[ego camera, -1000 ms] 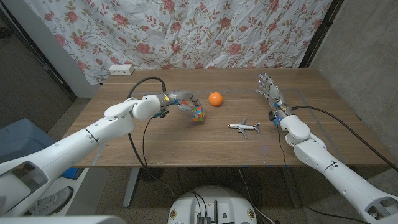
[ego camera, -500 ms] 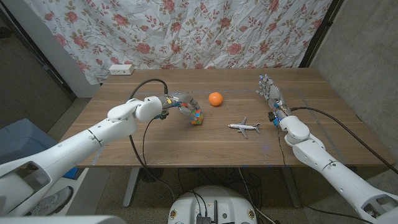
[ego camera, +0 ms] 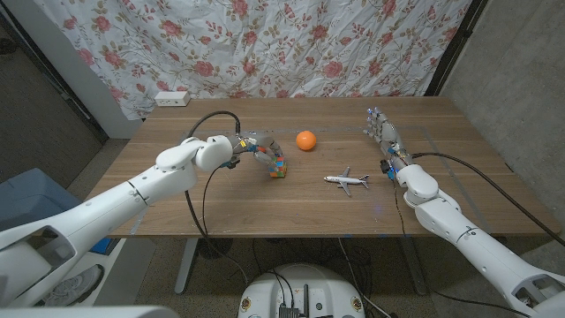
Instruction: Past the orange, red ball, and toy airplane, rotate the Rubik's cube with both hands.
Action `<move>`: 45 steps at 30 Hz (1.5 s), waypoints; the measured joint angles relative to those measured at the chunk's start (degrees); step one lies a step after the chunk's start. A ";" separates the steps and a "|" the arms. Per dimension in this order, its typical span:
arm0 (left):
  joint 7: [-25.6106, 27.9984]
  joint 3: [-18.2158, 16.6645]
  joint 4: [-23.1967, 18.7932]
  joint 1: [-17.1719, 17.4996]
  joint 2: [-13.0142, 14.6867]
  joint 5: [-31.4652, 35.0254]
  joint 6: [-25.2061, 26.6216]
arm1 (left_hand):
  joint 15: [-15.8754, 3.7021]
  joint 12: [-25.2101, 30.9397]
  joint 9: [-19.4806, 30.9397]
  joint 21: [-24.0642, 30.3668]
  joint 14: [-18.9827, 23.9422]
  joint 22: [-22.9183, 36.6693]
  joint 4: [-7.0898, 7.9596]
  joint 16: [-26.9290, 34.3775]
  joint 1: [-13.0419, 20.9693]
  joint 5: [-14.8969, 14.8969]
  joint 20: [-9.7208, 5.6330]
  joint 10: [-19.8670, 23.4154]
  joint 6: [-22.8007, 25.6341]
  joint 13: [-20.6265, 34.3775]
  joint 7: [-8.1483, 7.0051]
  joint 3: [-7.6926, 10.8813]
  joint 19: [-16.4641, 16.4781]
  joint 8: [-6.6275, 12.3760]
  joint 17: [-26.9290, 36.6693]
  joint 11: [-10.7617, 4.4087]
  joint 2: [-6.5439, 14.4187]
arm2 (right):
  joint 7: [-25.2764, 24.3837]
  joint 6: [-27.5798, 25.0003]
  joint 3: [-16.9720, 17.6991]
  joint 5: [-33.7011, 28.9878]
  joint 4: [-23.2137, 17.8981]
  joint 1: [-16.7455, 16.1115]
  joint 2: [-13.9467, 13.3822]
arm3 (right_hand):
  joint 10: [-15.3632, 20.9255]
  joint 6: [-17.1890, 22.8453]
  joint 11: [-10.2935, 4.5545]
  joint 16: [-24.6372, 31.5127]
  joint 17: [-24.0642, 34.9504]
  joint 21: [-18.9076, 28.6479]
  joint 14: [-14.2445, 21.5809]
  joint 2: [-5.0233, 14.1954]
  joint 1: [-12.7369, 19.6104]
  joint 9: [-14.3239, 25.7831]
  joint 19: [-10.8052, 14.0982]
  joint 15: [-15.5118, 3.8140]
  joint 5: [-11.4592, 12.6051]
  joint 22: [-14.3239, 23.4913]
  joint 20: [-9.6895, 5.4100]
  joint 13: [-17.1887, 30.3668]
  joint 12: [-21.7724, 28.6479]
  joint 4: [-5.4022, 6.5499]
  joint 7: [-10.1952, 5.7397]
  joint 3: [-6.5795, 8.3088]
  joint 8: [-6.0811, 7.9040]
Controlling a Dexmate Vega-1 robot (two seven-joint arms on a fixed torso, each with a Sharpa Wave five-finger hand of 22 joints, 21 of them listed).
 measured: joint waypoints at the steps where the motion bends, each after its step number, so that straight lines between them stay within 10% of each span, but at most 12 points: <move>1: -0.04 0.03 -0.04 -0.07 0.00 0.04 0.02 | 0.00 -0.06 0.08 -0.08 -0.43 0.00 0.03 0.00 -0.01 0.01 0.33 -0.82 -0.83 -0.03 0.05 -0.02 -0.63 -0.45 0.00 0.02 0.00 | -0.07 -0.12 -0.01 -0.12 -0.01 0.00 -0.02 | 0.02 0.00 -0.02 0.00 0.00 0.00 0.00 0.00 0.00 0.00 0.00 0.00 0.00 0.00 0.00 0.00 0.00 0.00 0.00 0.00 0.00; 28: -3.53 0.58 -2.96 -0.27 1.34 5.08 0.21 | 0.39 -0.93 -0.97 -0.05 -15.57 -0.13 0.95 -0.44 -5.81 0.05 1.57 -23.13 -18.53 -3.72 1.53 -3.32 -10.05 -5.70 -0.15 3.55 -6.12 | -1.95 -1.20 -0.45 -1.24 -1.36 -0.83 -0.27 | 0.32 0.52 -0.31 0.00 0.01 0.00 0.52 0.00 0.00 0.00 0.00 0.52 -0.22 0.00 0.01 -0.01 0.00 0.00 -0.09 0.00 0.00; 45: -7.52 -0.66 -3.07 -0.29 2.26 4.09 -0.21 | 4.72 -0.93 -1.24 -0.04 -32.55 0.03 2.11 -0.84 -14.75 0.05 3.09 -42.86 -37.76 -4.52 4.47 -4.48 -16.90 -5.92 -0.14 8.85 -3.99 | -3.95 -1.98 -0.17 -1.64 -3.36 -2.17 -0.15 | -0.14 -0.42 0.10 -0.33 0.02 0.00 -0.32 -0.62 -0.62 0.00 -0.22 1.34 -0.42 0.10 0.23 -0.02 -0.23 0.03 0.85 -0.03 0.00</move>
